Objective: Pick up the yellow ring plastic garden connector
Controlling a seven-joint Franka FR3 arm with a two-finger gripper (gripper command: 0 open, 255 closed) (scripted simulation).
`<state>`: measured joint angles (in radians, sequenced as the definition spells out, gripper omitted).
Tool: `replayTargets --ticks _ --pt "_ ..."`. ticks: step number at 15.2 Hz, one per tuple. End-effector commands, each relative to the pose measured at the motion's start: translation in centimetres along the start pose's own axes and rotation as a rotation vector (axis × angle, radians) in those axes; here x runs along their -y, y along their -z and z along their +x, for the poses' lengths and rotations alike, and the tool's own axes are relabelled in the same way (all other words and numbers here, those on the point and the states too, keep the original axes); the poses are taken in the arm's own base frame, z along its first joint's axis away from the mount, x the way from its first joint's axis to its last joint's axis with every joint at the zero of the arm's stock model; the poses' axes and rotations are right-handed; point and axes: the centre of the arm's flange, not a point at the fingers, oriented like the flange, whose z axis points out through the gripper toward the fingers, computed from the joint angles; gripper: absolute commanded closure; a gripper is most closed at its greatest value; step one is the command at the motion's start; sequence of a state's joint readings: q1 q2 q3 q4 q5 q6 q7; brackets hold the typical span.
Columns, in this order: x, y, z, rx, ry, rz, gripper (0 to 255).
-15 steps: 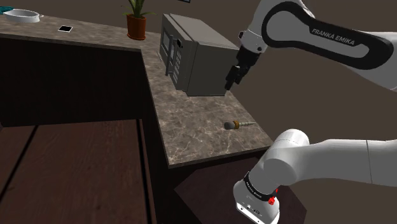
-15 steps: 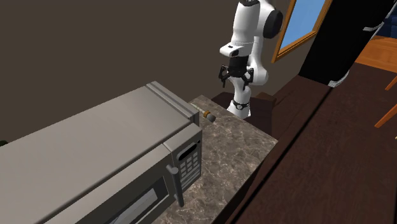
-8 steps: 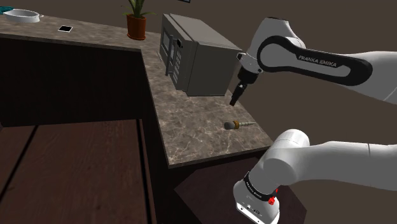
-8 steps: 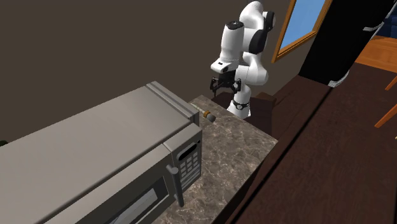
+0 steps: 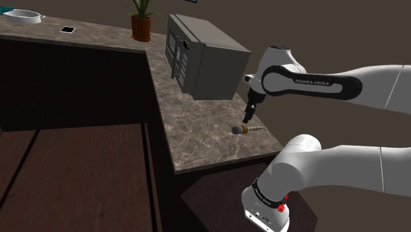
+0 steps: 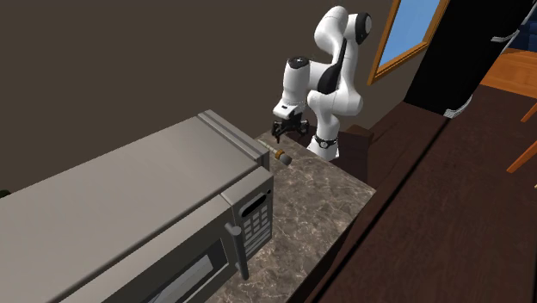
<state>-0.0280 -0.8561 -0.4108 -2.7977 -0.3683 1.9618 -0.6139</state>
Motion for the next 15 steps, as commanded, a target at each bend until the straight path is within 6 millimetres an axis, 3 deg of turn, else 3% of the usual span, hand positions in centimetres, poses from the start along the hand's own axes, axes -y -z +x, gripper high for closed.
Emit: replayTargets --ticks 1,4,12,14,15 --pt "-1.1 -2.0 -1.1 0.012 0.051 -0.002 0" --pt "-2.8 -5.2 -2.2 0.032 0.122 -0.003 0" --pt "-2.9 -9.5 -2.3 0.034 0.128 -0.003 0" --pt "-2.9 -9.5 -2.3 0.034 0.128 -0.003 0" --pt "-2.9 -9.6 -2.3 0.034 0.128 -0.003 255"
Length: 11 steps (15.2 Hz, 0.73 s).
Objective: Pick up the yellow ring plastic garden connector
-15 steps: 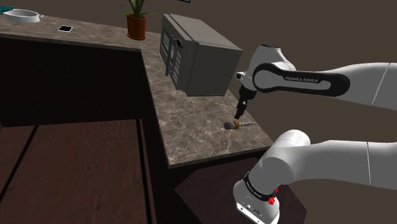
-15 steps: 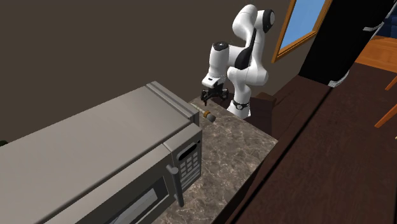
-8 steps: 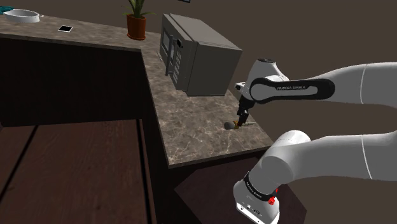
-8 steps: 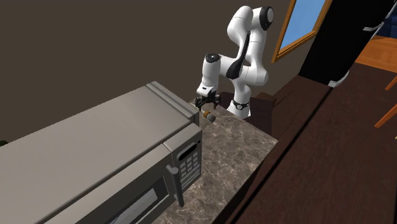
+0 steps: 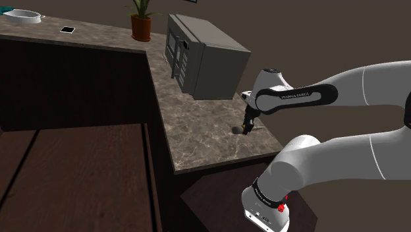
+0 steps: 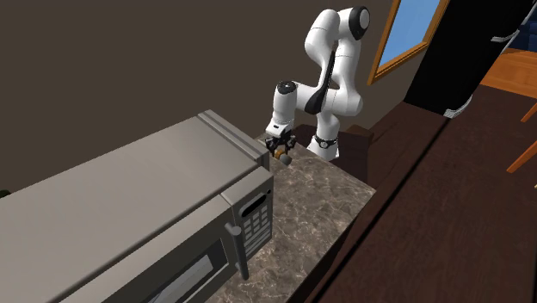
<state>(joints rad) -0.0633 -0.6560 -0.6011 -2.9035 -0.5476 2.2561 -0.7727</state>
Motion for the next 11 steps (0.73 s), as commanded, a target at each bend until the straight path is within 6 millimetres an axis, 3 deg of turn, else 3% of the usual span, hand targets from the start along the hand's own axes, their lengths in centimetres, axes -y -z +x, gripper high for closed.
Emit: replayTargets --ticks 1,9,11 --pt "0.0 -0.1 0.0 0.000 0.000 0.000 255" --pt "0.0 -0.1 0.0 0.000 0.000 0.000 255" --pt "0.0 1.0 -0.1 0.000 0.000 0.000 255"
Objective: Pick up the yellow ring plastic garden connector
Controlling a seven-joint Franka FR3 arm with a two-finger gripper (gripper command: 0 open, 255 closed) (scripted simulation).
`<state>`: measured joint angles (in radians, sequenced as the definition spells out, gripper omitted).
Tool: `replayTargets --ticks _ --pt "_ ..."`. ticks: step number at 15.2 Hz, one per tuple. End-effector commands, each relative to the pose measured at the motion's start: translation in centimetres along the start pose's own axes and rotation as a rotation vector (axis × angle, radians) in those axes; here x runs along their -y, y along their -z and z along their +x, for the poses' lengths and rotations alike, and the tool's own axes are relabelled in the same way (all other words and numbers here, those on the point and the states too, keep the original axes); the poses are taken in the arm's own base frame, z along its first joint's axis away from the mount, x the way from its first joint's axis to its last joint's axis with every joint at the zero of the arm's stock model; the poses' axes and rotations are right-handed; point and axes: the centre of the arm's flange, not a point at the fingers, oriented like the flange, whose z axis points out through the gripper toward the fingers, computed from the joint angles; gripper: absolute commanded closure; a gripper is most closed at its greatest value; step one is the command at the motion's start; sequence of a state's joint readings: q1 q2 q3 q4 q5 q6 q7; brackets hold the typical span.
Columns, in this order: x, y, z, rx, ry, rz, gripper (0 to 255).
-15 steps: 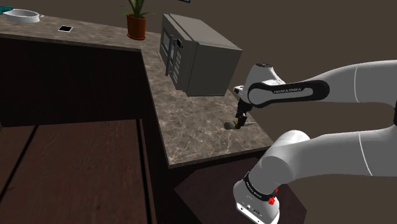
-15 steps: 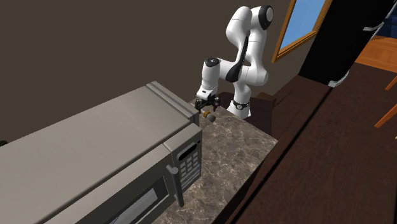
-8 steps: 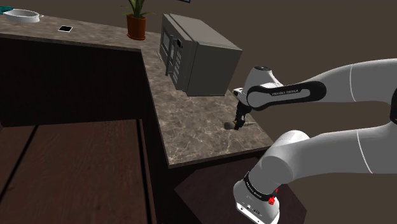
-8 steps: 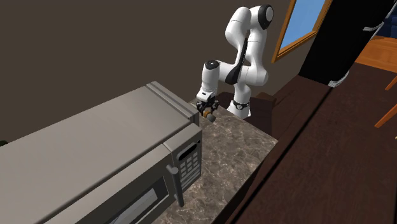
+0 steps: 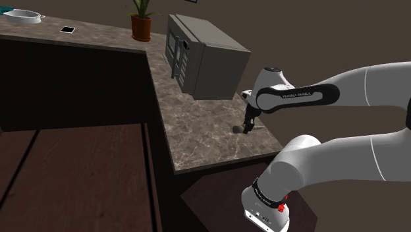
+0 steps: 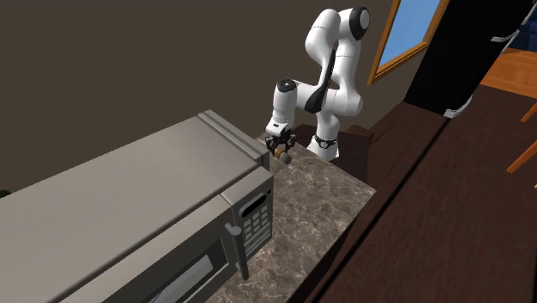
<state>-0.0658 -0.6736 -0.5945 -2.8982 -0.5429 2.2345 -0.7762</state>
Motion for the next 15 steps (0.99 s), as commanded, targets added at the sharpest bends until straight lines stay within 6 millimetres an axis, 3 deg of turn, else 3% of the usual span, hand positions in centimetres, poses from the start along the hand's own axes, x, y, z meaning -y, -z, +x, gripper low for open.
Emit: replayTargets --ticks 1,13,15 --pt "0.0 0.9 0.0 0.001 0.000 0.000 255" --pt "-0.2 7.3 -0.3 0.001 0.000 0.000 255" --pt "-0.2 7.4 -0.3 0.001 0.000 0.000 255"
